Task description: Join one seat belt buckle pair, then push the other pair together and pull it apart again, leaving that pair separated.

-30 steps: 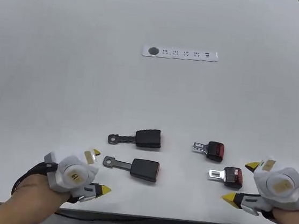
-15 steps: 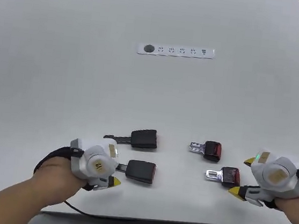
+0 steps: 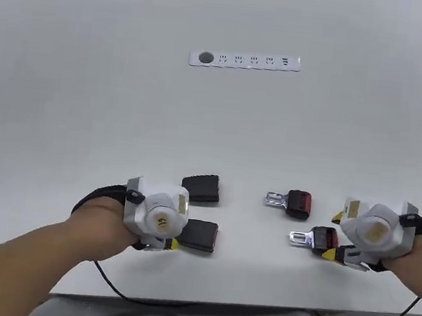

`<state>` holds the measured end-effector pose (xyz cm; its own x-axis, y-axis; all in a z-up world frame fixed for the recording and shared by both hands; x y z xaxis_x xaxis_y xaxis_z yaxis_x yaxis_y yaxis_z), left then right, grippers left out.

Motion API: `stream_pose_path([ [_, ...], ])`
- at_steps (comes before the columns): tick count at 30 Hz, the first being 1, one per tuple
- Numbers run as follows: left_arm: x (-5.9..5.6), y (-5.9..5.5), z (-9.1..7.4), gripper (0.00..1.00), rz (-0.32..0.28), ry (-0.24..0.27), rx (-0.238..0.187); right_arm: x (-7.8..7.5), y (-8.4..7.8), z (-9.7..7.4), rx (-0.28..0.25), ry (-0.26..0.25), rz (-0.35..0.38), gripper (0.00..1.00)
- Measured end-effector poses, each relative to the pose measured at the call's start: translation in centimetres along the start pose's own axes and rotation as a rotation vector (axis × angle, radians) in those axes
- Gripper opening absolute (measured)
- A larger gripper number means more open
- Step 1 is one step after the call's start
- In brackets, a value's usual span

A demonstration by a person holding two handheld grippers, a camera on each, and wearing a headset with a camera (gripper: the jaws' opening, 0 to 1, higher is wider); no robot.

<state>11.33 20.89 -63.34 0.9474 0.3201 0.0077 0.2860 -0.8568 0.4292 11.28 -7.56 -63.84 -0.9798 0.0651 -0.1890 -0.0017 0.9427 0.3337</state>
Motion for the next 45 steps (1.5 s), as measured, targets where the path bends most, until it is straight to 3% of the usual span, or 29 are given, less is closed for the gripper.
stream_pose_path([
  [3,-0.8,0.6,0.3,0.38,0.047,-0.052,-0.019,0.2,0.2,0.0,-0.003,0.044,-0.02,0.32],
  [5,-1.3,0.7,0.4,0.36,0.071,-0.073,-0.001,0.2,0.4,0.1,0.0,0.055,-0.045,0.32],
  [16,-1.2,1.1,1.6,0.33,0.128,-0.077,0.044,0.5,-0.3,1.5,0.031,0.111,-0.113,0.33],
  [24,-0.7,0.4,2.3,0.33,0.108,-0.055,0.067,0.7,-0.3,1.8,0.035,0.143,-0.126,0.34],
  [26,-0.7,0.2,2.4,0.33,0.135,-0.044,0.082,1.0,-0.1,2.1,0.021,0.178,-0.19,0.34],
  [35,-0.6,0.2,2.5,0.32,0.096,-0.045,0.095,1.0,0.1,2.4,0.044,0.18,-0.163,0.34],
  [45,-0.6,0.0,2.5,0.32,0.077,-0.04,0.088,1.1,0.3,2.3,0.025,0.161,-0.116,0.33],
])
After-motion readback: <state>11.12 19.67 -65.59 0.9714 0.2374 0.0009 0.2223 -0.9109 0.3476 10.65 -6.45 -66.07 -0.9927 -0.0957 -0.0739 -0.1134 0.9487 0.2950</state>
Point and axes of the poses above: the centre of the closed fingertips' face, and the gripper's own axes: z roughly forward along the fingers, x roughly to its left, y roughly out of its top, the point moved 4 cm from there along -z, roughly backward along the fingers, and after that the axes turned 15 degrees about -z, right-handed, at the moved point
